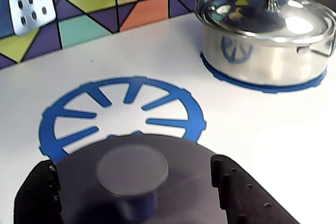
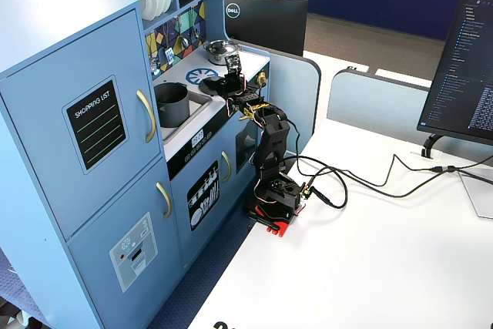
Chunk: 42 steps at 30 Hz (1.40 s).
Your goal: Take off the lid from the gray recipient and place it on the counter
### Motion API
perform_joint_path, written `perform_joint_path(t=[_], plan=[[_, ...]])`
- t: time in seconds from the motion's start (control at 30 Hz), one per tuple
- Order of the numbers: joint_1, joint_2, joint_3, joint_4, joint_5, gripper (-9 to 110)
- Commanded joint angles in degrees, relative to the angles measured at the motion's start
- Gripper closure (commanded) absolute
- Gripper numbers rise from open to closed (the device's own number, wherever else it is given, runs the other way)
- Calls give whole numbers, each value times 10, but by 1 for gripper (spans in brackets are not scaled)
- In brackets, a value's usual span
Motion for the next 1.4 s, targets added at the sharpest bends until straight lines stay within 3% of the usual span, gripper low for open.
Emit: perform_joint_path(t=[0.0, 0.13, 0.27, 0.37, 0.53, 0.73, 0.97, 1.1, 1.37], plan=[[-4, 64, -32, 7, 4, 72], [-22, 201, -20, 144, 6, 80], [-62, 397, -13, 478, 43, 102], [-124, 503, -21, 679, 77, 102], [-229, 628, 64, 846, 46, 102], [-310, 708, 262, 891, 27, 102], [-350, 733, 490, 778, 22, 102], [-378, 734, 533, 787, 50, 102], [-388, 733, 535, 928, 60, 101]])
